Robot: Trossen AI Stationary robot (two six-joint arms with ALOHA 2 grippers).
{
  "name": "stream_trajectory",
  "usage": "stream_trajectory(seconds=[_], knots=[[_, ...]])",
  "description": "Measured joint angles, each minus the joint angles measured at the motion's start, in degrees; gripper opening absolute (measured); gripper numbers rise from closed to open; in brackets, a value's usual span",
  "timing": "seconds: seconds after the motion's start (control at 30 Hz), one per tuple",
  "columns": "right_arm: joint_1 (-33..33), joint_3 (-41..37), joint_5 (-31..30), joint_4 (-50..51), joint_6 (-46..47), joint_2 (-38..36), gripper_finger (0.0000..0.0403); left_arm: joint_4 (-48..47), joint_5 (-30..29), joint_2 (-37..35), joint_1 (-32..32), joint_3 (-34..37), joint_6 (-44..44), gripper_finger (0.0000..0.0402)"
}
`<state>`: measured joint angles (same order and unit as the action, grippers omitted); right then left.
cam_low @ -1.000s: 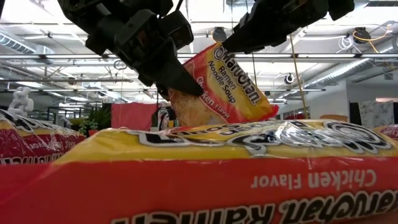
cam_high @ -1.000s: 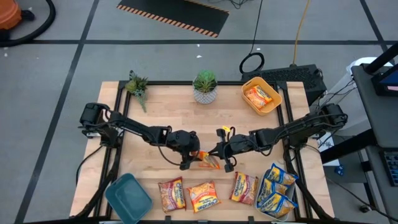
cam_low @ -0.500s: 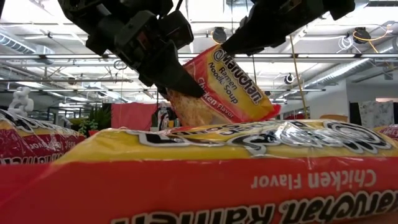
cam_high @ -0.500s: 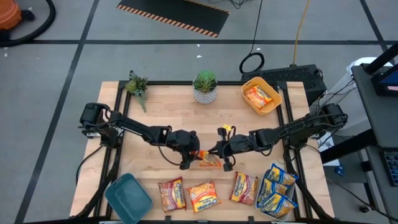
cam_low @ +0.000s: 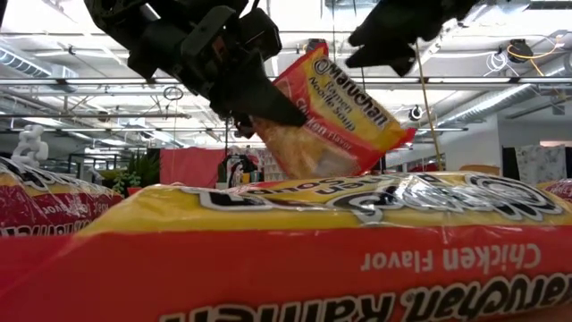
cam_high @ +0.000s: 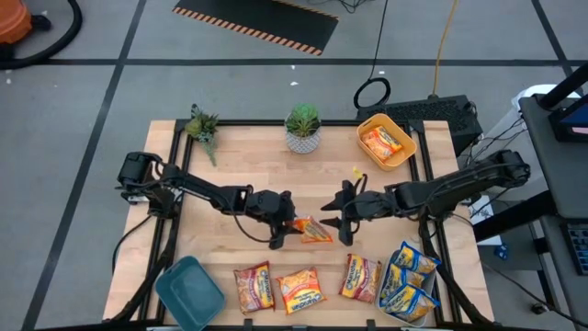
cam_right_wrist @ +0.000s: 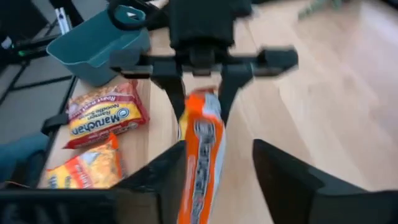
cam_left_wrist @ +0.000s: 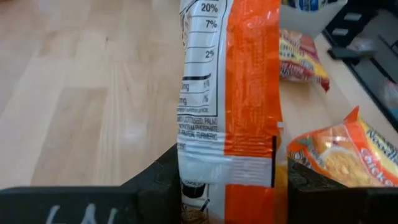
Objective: Sort Maruchan noodles
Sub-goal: Put the top orange noodle pack into the yellow bin
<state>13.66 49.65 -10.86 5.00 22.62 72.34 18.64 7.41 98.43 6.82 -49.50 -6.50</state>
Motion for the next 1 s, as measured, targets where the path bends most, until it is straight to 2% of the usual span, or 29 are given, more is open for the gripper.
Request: stream_trajectory(seconds=[0.1,0.23,0.53,0.73,1.0], knots=[[1.0,0.0,-0.1,2.2,4.0,-0.6,0.0217,1.3,0.0,0.0,0.0,0.0,0.1,0.0135],[1.9,0.0,-2.1,1.5,4.1,0.0,0.0246,1.2,-2.2,0.0,0.0,0.0,0.2,0.0134],[0.7,0.0,-2.7,-2.5,-1.3,4.2,0.028,1.4,-3.8,0.0,-0.9,0.0,0.0,0.0134],[-1.4,0.0,-2.7,-5.3,-4.2,7.3,0.0288,1.1,-4.0,0.0,-1.4,0.0,-1.5,0.0134],[-3.3,0.0,-2.7,-6.9,-6.0,9.4,0.0272,1.0,-4.1,0.0,-1.7,0.0,-2.7,0.0134]])
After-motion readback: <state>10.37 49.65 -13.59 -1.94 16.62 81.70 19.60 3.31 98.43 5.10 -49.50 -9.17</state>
